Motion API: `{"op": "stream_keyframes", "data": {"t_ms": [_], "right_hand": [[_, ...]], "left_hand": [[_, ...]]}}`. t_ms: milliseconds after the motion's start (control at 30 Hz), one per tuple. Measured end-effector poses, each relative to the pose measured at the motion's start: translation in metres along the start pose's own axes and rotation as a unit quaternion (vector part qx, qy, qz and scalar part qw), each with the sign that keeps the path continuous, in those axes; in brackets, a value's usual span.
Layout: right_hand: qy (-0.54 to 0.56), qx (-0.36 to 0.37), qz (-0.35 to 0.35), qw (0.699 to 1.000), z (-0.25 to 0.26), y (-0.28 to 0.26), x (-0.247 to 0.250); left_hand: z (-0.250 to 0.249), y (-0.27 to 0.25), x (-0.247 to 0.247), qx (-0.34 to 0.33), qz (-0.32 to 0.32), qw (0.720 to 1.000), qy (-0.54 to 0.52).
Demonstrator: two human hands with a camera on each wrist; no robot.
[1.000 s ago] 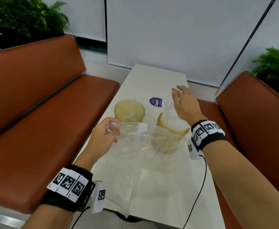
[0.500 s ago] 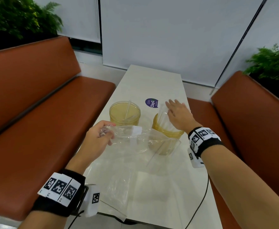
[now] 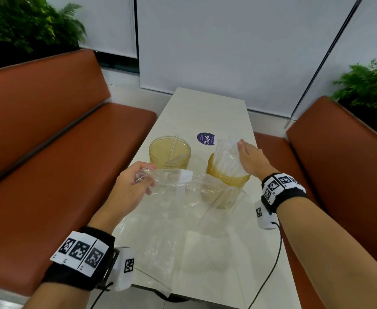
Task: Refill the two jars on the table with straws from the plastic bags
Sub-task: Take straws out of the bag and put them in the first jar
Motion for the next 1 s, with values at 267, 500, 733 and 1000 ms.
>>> {"op": "stream_keyframes", "data": {"t_ms": [267,500,733,1000], "right_hand": [[-0.081,0.192,0.012,0.978,0.058,-0.007,-0.020],[-0.012,0.208,-0.047,0.977,0.110,-0.018,0.036],[0.042,0.240,0.156,0.957,0.163,-0.108,0.027],[0.272,0.137,0.091,0.948,0.110,-0.118,0.064]], "left_hand": [[-0.001,-0.004,-0.002,0.006,0.005,1.000,-0.012],[-0.011,-0.006,-0.010,0.001,0.016,1.000,-0.012],[-0.054,-0.009,-0.022,-0.047,0.031,0.996,-0.067],[-0.042,-0.006,0.042,-0.102,-0.056,0.993,-0.021]]}}
Point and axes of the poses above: each hand's wrist, its own y-axis towards the middle knuckle, its own x-axis out of the back of the hand, z = x × y, the point moved 10 cm from there along y, towards the middle knuckle, and after that the axes turned 13 degrees about -z, right-handed, at the moved point
